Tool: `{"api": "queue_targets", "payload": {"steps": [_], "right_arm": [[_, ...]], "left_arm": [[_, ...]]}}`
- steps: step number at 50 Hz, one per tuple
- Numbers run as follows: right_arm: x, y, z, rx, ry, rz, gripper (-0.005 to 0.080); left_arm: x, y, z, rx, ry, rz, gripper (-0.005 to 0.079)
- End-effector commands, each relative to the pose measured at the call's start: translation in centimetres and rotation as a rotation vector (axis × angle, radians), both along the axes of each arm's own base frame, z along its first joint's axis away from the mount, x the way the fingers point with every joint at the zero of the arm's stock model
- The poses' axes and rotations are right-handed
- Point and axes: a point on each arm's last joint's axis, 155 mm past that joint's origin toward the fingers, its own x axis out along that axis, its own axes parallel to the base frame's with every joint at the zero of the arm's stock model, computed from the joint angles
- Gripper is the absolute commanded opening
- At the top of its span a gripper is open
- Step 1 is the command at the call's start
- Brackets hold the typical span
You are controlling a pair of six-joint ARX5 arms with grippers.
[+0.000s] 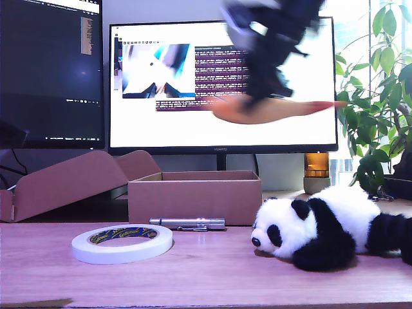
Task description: Pick up the fish toy and place it inside the cardboard box
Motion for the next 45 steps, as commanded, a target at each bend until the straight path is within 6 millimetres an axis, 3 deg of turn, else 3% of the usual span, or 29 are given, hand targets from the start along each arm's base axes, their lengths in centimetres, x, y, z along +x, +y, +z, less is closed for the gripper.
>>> {"api": "queue_targets", "payload": {"steps": [1,6,14,31,45], "right_arm": [[0.0,1.7,-0.7,0.015,-0.006,0.039,-0.0010],[0.0,3.2,-1.3,0.026,-0.016,0.070,-0.0010],[0.5,3.9,-2.4,0.028,-0.013,0.081,-0.0010],[1.7,6.3,-1.6,0.101,-0.095,0.149,-0.0010],[2.5,7.5,-3.9,0.104,-0.092,0.161,-0.0010]], "left_arm": [[0.3,0.0,0.3,-0.011,-0.027,0.011,-0.0014],[2.1,1.3,0.7,-0.011,-0.049,0.128,-0.0015],[3.8,3.2,0.8,0.001,-0.066,0.264,-0.0015],[4.0,3.3,1.1,-0.004,-0.076,0.276,-0.0015],[4.0,3.3,1.1,-0.003,-0.074,0.275,-0.0015]]}}
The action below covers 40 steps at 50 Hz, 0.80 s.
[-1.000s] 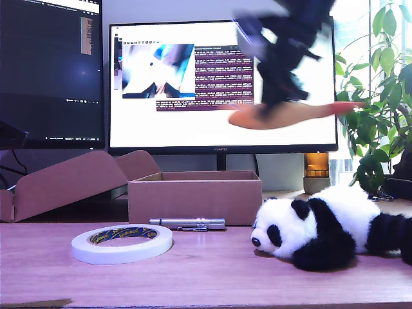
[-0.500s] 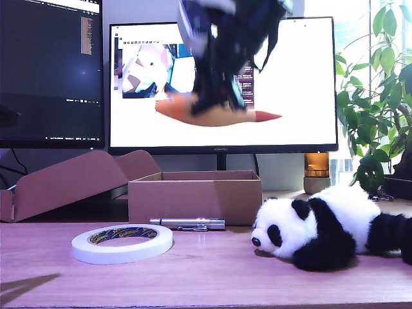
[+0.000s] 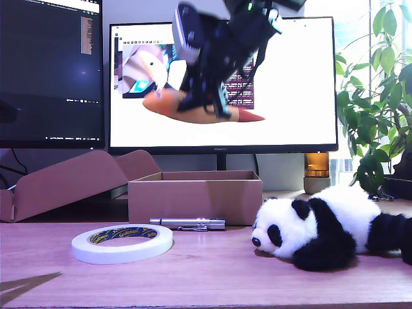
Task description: Pick up the fish toy and place it inside the cardboard box
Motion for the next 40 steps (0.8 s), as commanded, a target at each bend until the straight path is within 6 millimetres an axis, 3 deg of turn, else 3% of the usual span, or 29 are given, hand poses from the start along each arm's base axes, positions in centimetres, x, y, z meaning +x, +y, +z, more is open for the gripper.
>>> {"api": "queue_targets", "payload": {"steps": [1,6,18,20,28,40], "right_arm": [[0.3,0.6,-1.9,-0.010,0.016,0.009,-0.0010],[0.5,0.7,-3.0,-0.019,0.029,0.008,-0.0010],[0.7,0.6,-2.9,-0.015,0.025,0.003,0.0008],[0.7,0.6,-3.0,-0.014,0.032,0.000,0.0047],[0.5,0.5,-3.4,-0.010,0.061,-0.011,0.0335],[0.5,0.4,-3.5,-0.010,0.066,-0.016,0.0355]], "left_arm": [[0.0,0.0,-0.5,0.003,0.006,-0.001,-0.0015],[0.0,0.0,-0.6,0.004,0.008,-0.001,-0.0015],[0.0,0.0,-0.7,0.007,0.012,-0.001,-0.0015],[0.0,0.0,-0.7,0.007,0.012,-0.001,-0.0015],[-0.1,-0.1,-0.7,0.006,0.014,-0.008,-0.0015],[-0.2,-0.2,-0.7,0.006,0.016,-0.016,-0.0015]]}}
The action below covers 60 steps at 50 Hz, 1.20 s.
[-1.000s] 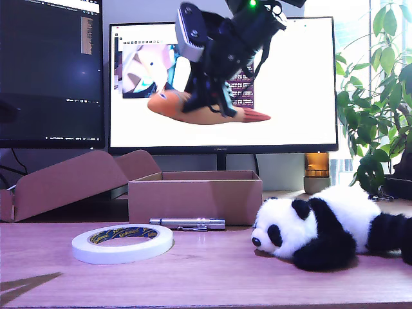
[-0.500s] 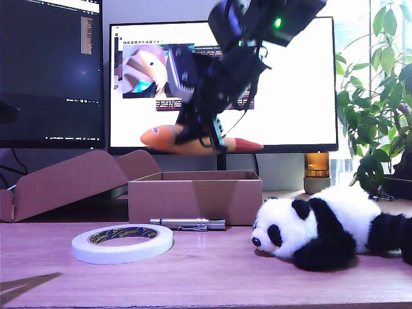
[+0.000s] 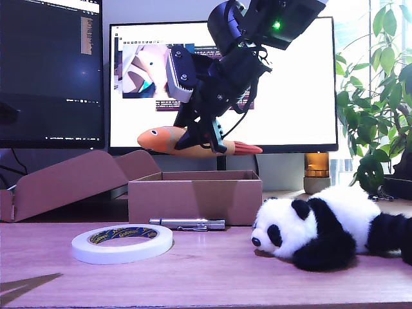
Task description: Pick up the fish toy and place it inside the cardboard box
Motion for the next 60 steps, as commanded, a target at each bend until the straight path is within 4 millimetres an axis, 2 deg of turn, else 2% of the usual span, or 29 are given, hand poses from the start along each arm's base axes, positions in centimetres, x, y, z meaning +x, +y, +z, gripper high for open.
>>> {"api": "queue_targets", "payload": {"steps": [1,19,47,50,53,57,60], "right_arm": [[0.0,0.1,0.5,0.010,-0.004,-0.005,0.0357],[0.3,-0.6,0.0,-0.017,0.001,-0.043,0.0446],[0.8,-1.1,0.6,-0.034,-0.029,-0.112,0.0430],[1.0,-1.3,0.7,-0.042,-0.038,-0.138,0.0388],[1.1,-1.7,1.1,-0.030,-0.033,-0.192,0.0280],[1.2,-2.6,2.0,-0.003,-0.014,-0.299,-0.0015],[0.8,-3.2,2.4,0.031,0.025,-0.368,-0.0005]], "left_arm": [[-0.1,-0.1,-0.6,0.004,0.010,-0.007,-0.0015],[-0.1,-0.2,-0.7,0.006,0.013,-0.010,-0.0014],[-0.1,-0.1,-0.7,0.005,0.012,-0.010,-0.0015],[-0.1,-0.1,-0.7,0.006,0.012,-0.010,-0.0015],[-0.1,-0.1,-0.7,0.005,0.012,-0.009,-0.0015],[-0.1,-0.1,-0.7,0.006,0.013,-0.010,-0.0015],[-0.1,-0.1,-0.6,0.005,0.012,-0.010,-0.0014]]}}
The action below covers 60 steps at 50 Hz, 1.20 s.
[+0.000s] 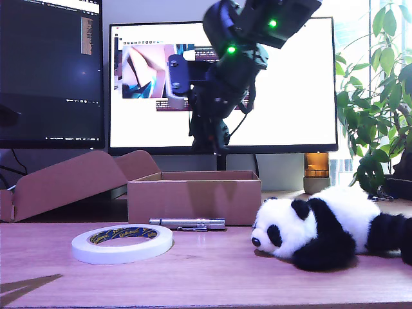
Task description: Pick up the fish toy and place it inside the cardboard box
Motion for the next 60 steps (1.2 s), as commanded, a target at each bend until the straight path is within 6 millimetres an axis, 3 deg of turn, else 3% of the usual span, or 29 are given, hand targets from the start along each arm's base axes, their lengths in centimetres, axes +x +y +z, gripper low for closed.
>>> {"api": "queue_targets", "payload": {"steps": [1,9,15,24,31,43,50,60], "right_arm": [[-0.8,-0.1,3.4,0.096,-0.005,-0.067,-0.0015],[-2.3,0.0,5.3,0.204,0.042,-0.142,-0.0013],[-3.2,-0.5,5.9,0.398,0.153,-0.326,-0.0013],[-6.9,-1.9,2.7,0.556,0.522,-0.512,-0.0013],[-7.8,-3.5,2.1,0.614,0.656,-0.570,-0.0013],[-6.5,-9.7,4.5,0.774,0.597,-0.702,-0.0013],[-7.4,-14.0,6.0,0.867,0.516,-0.744,-0.0013],[-10.1,-20.1,5.6,0.969,0.412,-0.819,-0.0013]], "left_arm": [[0.0,-0.1,-0.4,0.000,0.003,-0.002,-0.0014],[0.1,-0.1,-0.2,-0.005,-0.004,-0.001,-0.0014],[0.1,-0.1,-0.1,-0.007,-0.008,-0.001,-0.0014],[0.2,0.0,-0.1,-0.012,-0.003,0.008,-0.0014],[0.2,0.1,-0.1,-0.018,0.001,0.013,-0.0014],[0.7,0.7,-0.1,-0.029,0.009,0.058,-0.0014],[1.0,1.2,-0.1,-0.034,0.012,0.087,-0.0014],[2.0,2.7,0.0,-0.039,0.013,0.181,-0.0014]]}}
